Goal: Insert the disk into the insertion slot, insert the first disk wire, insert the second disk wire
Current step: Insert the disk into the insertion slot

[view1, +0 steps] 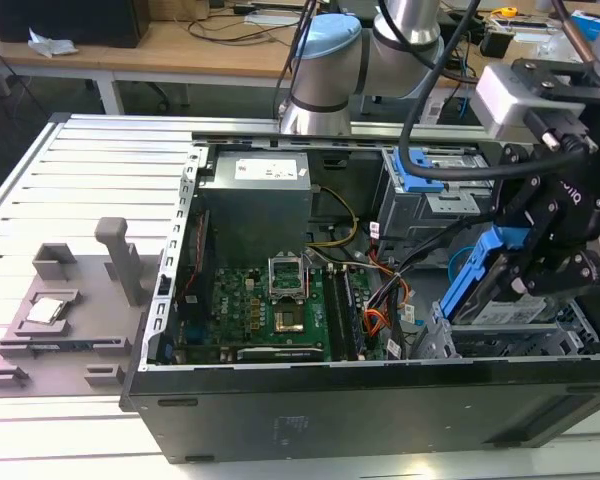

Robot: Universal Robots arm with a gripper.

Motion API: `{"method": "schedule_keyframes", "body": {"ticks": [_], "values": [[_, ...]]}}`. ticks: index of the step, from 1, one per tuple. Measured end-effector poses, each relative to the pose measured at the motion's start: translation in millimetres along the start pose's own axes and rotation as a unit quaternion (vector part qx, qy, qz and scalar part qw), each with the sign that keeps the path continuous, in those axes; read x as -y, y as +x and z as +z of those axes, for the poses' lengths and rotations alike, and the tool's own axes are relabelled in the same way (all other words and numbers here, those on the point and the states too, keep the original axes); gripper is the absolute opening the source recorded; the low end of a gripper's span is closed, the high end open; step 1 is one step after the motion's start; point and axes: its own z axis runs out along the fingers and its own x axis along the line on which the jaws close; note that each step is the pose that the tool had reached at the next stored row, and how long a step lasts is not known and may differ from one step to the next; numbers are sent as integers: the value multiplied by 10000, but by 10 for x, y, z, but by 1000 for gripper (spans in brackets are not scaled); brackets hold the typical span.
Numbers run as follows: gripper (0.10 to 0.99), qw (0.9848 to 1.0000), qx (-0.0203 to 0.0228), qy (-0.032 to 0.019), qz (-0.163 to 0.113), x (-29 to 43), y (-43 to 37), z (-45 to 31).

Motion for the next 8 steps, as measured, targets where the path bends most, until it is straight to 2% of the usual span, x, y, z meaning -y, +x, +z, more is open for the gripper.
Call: {"method": "schedule_keyframes", "body": {"ticks": [4,5,7,8], "values": [[365,10000,-4,-1,1,-1,2,3],[435,10000,0,0,0,0,1,4],[435,10000,1,0,0,0,1,6],[502,10000,0,0,0,0,1,6]]}}
